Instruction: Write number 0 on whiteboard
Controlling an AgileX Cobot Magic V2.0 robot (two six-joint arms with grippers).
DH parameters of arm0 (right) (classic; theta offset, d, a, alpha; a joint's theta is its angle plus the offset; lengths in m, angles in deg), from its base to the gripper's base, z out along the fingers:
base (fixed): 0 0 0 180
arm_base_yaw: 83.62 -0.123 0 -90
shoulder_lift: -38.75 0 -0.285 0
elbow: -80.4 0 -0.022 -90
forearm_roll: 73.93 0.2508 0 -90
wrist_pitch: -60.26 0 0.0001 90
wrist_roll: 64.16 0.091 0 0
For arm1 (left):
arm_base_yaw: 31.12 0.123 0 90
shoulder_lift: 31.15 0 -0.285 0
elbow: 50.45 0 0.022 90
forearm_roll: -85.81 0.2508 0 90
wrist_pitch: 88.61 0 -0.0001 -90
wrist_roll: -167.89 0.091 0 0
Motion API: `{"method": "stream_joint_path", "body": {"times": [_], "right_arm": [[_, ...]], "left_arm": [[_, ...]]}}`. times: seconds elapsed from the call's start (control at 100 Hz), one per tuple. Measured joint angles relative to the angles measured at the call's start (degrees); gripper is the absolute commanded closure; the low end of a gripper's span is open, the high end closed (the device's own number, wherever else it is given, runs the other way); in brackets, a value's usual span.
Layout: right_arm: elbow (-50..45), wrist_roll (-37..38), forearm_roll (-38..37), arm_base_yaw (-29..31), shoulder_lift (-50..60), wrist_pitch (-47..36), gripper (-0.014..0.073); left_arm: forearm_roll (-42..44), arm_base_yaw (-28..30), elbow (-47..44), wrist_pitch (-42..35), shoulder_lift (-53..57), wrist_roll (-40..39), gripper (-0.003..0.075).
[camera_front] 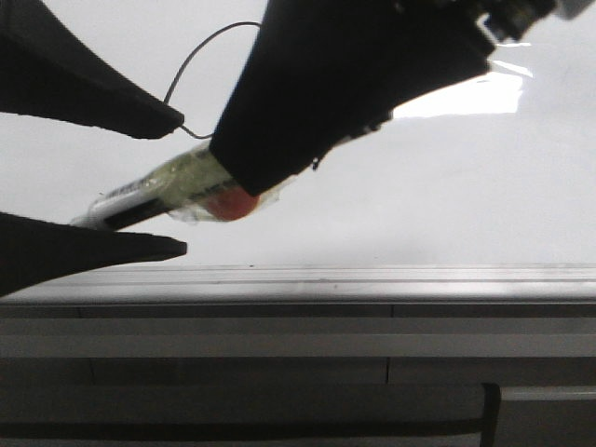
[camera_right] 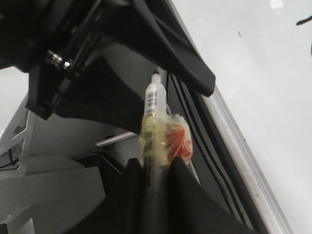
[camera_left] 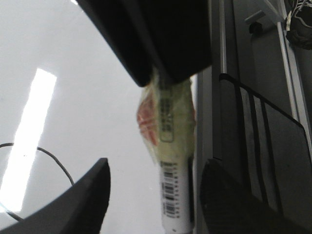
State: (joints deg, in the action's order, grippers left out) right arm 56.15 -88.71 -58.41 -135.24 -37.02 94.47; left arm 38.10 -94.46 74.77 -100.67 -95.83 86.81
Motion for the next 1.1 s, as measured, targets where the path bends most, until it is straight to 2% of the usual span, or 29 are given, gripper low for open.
{"method": "stream_joint_path", "body": {"times": [0.14, 0.37, 0.44, 0.53, 0.8, 0.87, 1.02, 1.07, 1.1], "right_arm": [[0.00, 0.00, -1.26, 0.00, -0.44, -0.04, 0.0662], [0.00, -0.04, -2.71, 0.00, -0.44, -0.27, 0.0662], [0.00, -0.04, -2.65, 0.00, -0.44, -0.40, 0.0662], [0.09, -0.04, -2.65, 0.00, -0.44, -0.81, 0.0662], [0.23, -0.04, -2.86, 0.00, -0.44, -1.20, 0.0651], [0.33, -0.04, -2.86, 0.10, -0.44, -1.20, 0.0548], [0.36, -0.04, -2.66, 0.10, -0.44, -2.22, 0.0090], [0.46, -0.04, -3.12, 0.10, -0.44, -3.15, 0.0011], [0.48, -0.04, -3.42, 0.10, -0.44, -3.74, -0.0001]], "left_arm": [[0.00, 0.00, 0.00, 0.00, 0.00, 0.00, 0.0444], [0.00, 0.00, 0.00, 0.00, 0.00, 0.00, 0.0466], [0.00, 0.00, 0.00, 0.21, 0.00, 0.00, 0.0545], [0.00, 0.00, 0.00, 0.57, 0.00, 0.00, 0.0735], [-0.82, 0.00, 0.00, 0.45, 0.00, -0.58, 0.0740], [-0.82, 0.00, 0.00, 0.23, 0.00, -0.58, 0.0740], [-4.05, 0.00, 0.00, -1.34, 0.00, -0.44, 0.0740], [-6.83, 0.00, 0.00, -3.91, 0.00, -0.44, 0.0740], [-8.80, 0.00, 0.00, -5.62, 0.00, -0.44, 0.0740]]}}
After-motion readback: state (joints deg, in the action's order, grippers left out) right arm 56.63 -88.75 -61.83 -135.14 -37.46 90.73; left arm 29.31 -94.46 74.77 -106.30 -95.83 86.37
